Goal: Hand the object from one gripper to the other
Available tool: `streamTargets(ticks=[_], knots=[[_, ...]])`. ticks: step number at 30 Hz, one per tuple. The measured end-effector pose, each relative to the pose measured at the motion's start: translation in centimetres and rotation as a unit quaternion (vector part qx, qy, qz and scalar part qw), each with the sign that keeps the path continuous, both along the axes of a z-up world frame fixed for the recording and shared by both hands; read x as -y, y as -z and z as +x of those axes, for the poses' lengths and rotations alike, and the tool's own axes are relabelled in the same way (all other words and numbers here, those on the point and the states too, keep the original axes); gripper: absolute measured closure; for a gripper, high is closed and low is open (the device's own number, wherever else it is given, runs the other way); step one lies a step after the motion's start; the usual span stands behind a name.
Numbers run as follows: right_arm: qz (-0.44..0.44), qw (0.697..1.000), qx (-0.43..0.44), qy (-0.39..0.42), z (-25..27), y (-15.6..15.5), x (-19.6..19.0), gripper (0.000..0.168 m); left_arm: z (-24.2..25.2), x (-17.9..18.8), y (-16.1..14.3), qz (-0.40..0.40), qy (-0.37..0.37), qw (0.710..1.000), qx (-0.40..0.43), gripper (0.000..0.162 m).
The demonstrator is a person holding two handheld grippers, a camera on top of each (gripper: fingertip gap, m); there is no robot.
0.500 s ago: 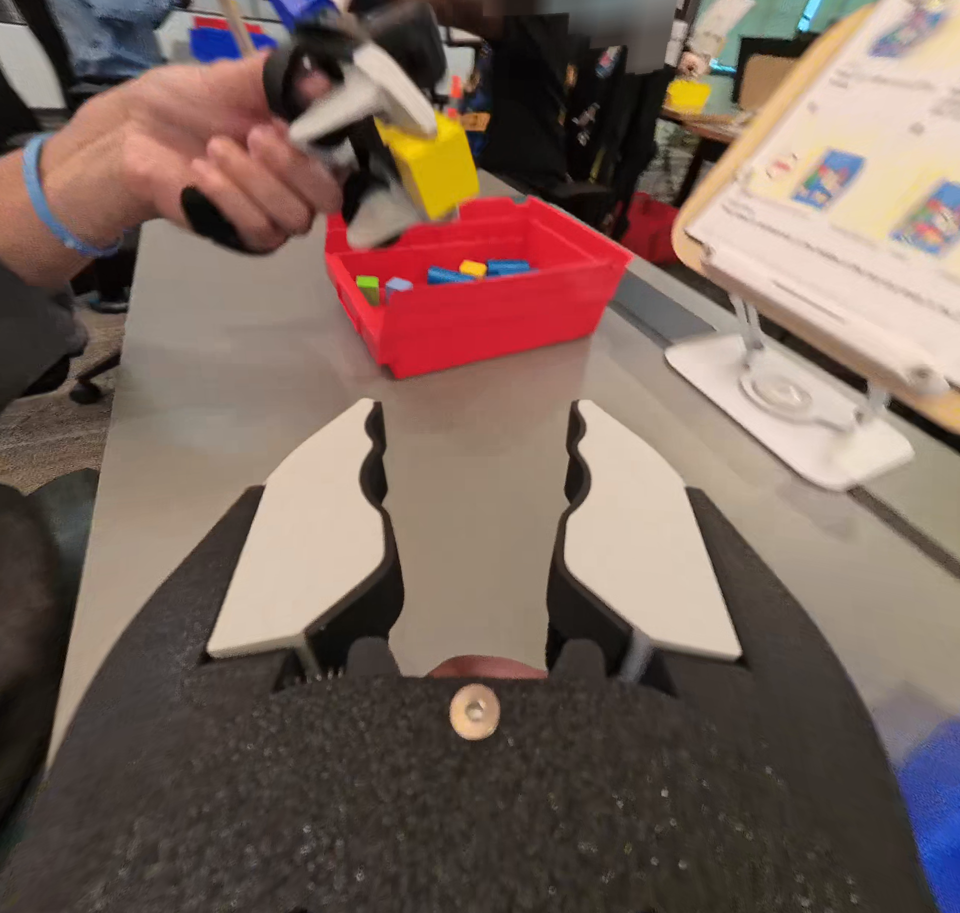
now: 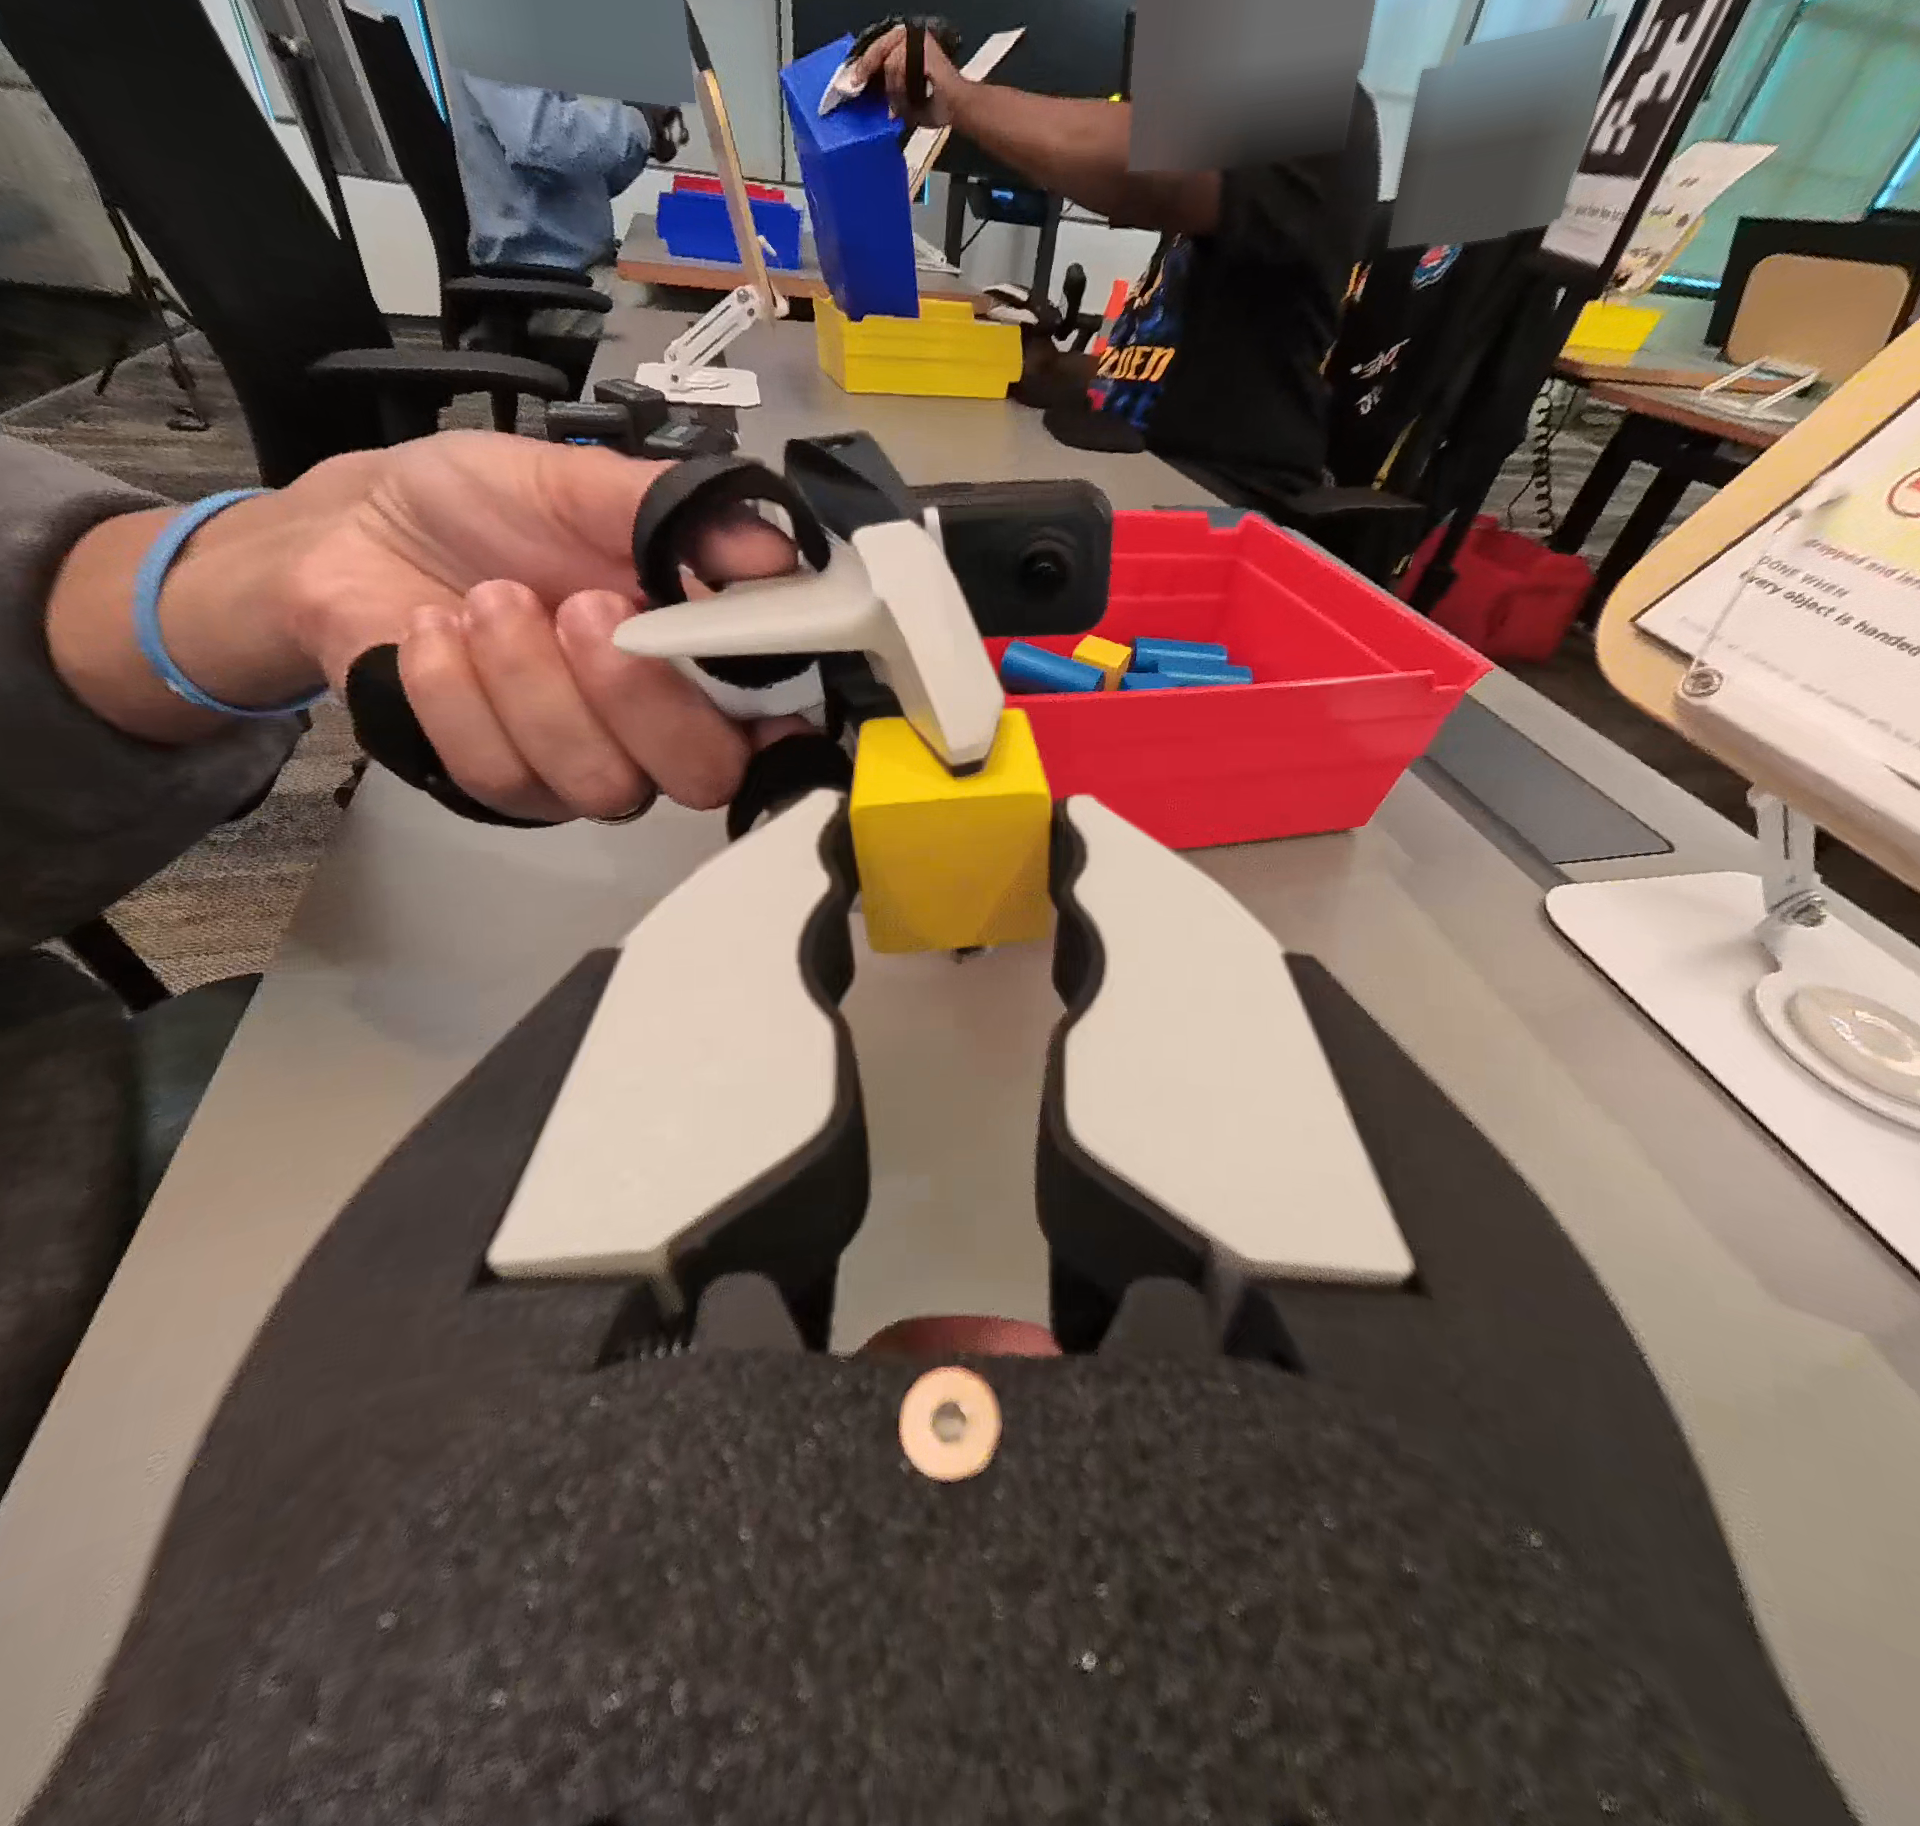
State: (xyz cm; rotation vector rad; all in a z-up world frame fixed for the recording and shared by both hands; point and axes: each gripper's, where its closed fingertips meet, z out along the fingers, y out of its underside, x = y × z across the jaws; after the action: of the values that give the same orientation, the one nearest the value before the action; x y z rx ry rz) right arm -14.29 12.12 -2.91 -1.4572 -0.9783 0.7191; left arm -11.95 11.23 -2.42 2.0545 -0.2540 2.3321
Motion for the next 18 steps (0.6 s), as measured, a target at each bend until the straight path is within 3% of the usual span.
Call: streamTargets(ticks=[3,5,6,9,13,15,18], knots=[[-0.035,0.999,-0.003,-0.015,0.2,0.4,0.1,0.134,-0.2,0.3,-0.3,-0.009,0.010,1.000,0.024,0.128],[-0.027,1.000,-0.015,-0.006,0.9,-0.2,0.1,0.134,-0.8,0.9,-1.1,0.000,0.018,0.999,0.050,0.112],[-0.022,1.000,-0.018,0.002,1.4,-0.6,-0.1,0.134,-1.2,1.5,-1.0,0.017,0.020,0.999,0.046,0.100],[-0.008,0.999,-0.031,0.040,4.4,-2.9,-0.6,0.134,-2.8,3.5,1.4,0.090,0.016,0.996,-0.008,0.096],[0.011,0.982,-0.025,0.187,13.4,-6.4,-2.8,0.134,-5.3,8.8,7.2,0.191,0.028,0.977,-0.086,0.104],[0.002,0.954,-0.012,0.299,19.9,-7.3,-4.5,0.133,-6.3,10.5,10.3,0.242,0.027,0.959,-0.146,0.110],[-0.084,0.899,0.025,0.429,28.7,-4.9,-6.8,0.133,-6.4,12.4,12.2,0.259,0.052,0.949,-0.174,0.112]])
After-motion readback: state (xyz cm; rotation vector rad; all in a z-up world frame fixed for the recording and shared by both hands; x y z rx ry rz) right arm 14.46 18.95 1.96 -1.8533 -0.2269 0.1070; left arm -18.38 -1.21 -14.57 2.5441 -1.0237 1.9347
